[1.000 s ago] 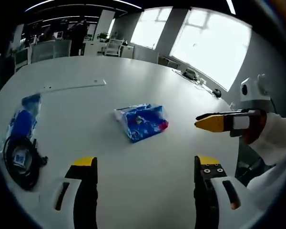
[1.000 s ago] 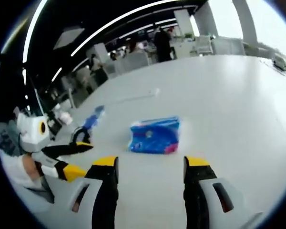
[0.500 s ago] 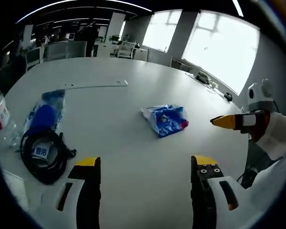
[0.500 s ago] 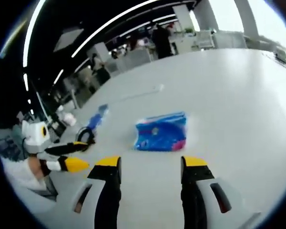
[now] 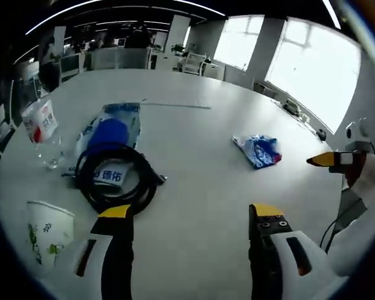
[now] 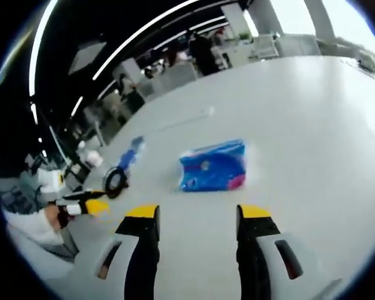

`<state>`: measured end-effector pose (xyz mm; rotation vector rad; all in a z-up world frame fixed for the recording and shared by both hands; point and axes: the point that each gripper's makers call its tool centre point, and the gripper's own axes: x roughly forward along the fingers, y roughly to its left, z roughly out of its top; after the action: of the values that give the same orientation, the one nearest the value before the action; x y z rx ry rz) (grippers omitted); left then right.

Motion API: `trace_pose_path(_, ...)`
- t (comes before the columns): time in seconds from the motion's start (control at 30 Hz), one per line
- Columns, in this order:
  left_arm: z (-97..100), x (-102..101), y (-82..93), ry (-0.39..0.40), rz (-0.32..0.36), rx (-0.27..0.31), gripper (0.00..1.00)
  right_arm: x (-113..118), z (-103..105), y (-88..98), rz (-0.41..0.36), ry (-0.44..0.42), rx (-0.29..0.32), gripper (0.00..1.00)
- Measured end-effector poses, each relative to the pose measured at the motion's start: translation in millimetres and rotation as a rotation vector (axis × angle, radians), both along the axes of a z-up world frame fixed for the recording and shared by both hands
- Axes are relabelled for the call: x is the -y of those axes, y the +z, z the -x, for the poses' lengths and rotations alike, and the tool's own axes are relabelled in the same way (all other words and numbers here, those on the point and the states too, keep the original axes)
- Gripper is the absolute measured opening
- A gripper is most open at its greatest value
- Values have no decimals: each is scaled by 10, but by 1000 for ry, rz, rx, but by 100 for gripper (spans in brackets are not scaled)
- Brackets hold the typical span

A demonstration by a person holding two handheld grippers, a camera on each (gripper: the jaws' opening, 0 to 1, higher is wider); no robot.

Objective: Arrange the tabletop items into an orderly group along one side of the table until the central work area is clear of visible clutter.

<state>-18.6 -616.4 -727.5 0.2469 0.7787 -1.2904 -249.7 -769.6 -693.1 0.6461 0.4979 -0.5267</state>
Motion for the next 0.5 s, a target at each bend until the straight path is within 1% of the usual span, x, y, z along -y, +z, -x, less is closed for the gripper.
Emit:
trace_pose_path(0.1, -22, 5, 12, -10, -5, 20, 76, -6, 0, -3, 4, 9, -7, 47)
trace_pose_path(0.17, -28, 46, 14, -36, -5, 34, 75, -18, -10, -1, 0, 15, -6, 47)
trace_pose_path(0.27, -49, 99, 2, -68, -24, 54, 73, -37, -25, 3, -6, 21, -3, 47)
trace_pose_path(0.43, -123, 193, -3, -75, -27, 58, 71, -24, -27, 26, -30, 3, 22, 45)
trace_pose_path(0.5, -170, 218, -63, -73, -51, 57, 68, -23, -19, 31, -33, -2, 26, 45)
